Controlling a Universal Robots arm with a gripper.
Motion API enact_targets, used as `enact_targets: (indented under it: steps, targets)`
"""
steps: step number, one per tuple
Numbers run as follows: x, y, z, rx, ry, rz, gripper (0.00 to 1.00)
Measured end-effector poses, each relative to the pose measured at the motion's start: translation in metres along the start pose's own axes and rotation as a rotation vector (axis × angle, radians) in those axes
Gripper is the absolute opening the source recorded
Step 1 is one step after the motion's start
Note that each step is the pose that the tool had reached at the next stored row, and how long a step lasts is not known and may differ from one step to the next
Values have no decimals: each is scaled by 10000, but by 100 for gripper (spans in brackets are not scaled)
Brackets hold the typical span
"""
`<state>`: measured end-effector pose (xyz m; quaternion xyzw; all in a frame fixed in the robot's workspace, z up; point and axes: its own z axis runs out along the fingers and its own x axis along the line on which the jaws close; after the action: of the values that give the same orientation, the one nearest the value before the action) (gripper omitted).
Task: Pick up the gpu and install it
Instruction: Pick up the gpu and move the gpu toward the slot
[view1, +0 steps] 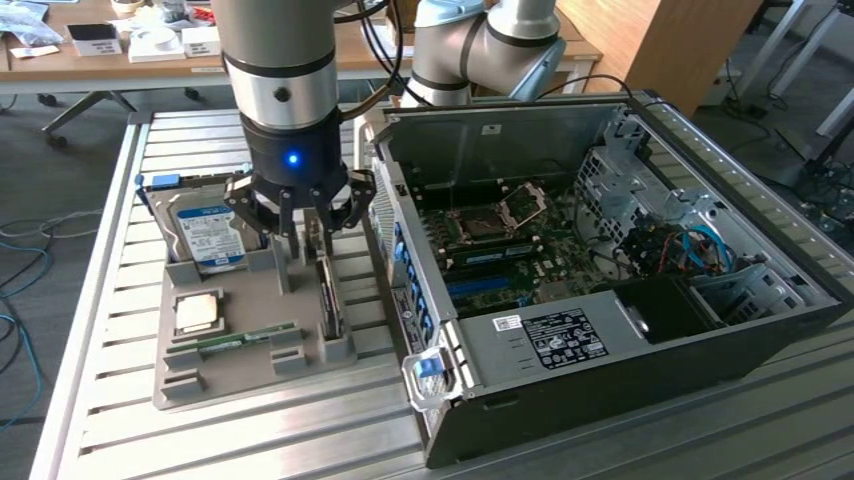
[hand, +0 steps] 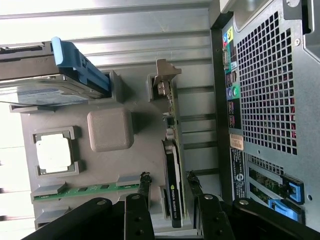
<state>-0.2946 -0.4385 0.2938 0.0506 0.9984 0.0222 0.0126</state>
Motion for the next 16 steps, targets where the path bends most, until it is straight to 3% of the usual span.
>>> enact_targets:
  steps: [16]
  targets:
    - [0, -1, 35, -5, -4, 0, 42]
